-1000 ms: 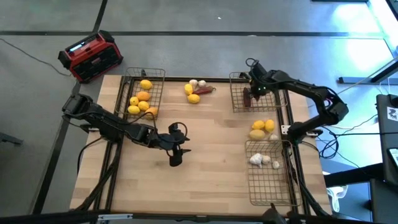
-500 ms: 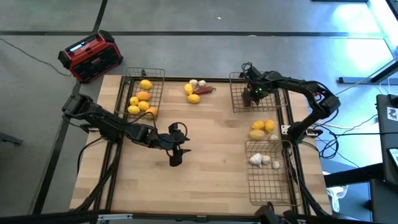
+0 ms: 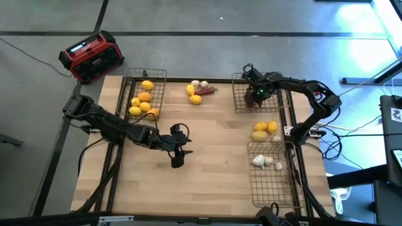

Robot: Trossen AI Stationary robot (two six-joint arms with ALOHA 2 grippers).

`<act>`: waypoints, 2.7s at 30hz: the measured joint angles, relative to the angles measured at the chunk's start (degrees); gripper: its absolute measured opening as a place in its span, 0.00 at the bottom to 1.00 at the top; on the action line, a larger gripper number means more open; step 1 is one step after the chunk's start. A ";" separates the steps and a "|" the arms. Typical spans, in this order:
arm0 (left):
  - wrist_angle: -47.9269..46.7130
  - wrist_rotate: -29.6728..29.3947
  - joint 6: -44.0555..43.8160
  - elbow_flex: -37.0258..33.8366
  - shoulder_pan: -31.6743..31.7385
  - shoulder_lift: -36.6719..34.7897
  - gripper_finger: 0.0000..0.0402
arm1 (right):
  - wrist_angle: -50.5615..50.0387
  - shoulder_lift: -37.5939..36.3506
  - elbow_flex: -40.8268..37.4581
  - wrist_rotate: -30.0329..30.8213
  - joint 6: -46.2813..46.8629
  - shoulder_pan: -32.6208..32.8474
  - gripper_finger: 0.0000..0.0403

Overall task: Sort produce into baskets
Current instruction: Put the red chili pepper into the top right wire basket, then put the yellow lemon into the top left wire basket

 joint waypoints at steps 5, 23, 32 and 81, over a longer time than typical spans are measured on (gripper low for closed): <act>-0.02 0.00 0.18 0.00 0.00 0.00 0.59 | -0.01 0.00 0.00 0.06 -0.01 0.00 0.28; -0.02 0.02 0.22 0.00 0.00 0.00 0.59 | -1.90 -1.89 0.49 1.12 -4.31 0.02 0.49; 0.00 0.02 0.58 0.00 1.12 0.00 0.59 | -4.47 -12.25 5.92 -0.15 -4.76 1.59 0.48; -2.95 14.32 3.34 3.76 23.20 0.74 0.59 | 31.15 -10.08 5.75 10.61 -6.10 62.27 0.48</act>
